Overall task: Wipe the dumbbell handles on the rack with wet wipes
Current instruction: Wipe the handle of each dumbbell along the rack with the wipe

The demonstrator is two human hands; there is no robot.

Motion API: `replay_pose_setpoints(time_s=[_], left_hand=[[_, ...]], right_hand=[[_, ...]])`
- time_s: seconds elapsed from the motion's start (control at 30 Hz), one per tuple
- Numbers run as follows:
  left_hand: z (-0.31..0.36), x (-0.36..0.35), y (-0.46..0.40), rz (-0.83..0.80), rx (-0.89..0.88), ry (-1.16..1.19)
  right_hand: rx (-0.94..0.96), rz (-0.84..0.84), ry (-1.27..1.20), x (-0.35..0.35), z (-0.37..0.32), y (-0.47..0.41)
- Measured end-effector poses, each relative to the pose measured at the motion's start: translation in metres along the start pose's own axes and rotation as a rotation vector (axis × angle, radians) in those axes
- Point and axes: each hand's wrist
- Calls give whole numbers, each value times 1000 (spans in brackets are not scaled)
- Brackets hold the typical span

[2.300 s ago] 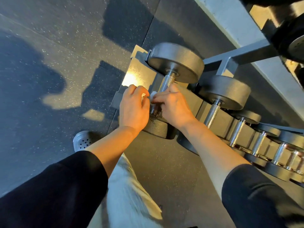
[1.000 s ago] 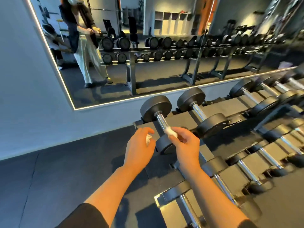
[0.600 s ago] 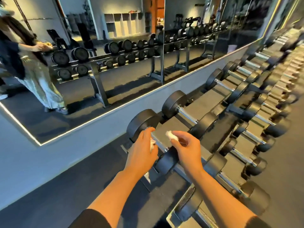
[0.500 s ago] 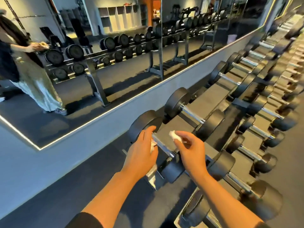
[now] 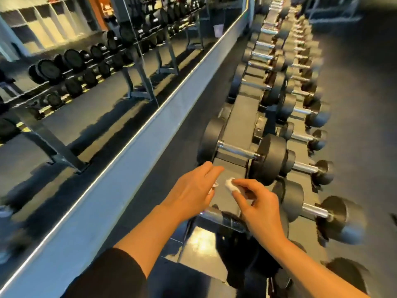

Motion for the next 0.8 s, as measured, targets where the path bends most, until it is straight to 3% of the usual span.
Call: replay_pose_setpoints(time_s=[0.23,0.37,0.5,0.63,0.8], left_hand=[[-22,-10,-3,-37,-366,-13],[-25,-8,-6,-49,-463,7],[-22,-5,-12,-170,-542,-24],[-22,4,-27,-328,-628,28],[-24,6,-48,-429,-734,-12]], right_hand=[[-86,442,174,-26,-17,52],[-113,602,253,-55,-29,91],[-208,757,282,-67,-26,122],[-258,854,242,-75,-22,128],[-282,856,214,-96,-8,117]])
Point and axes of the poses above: each hand's wrist, its own y-axis away from the middle knuckle, its own x-axis out of the back of the hand, z = x × y, and after that the axes turned 6 degrees about -y, right-handed
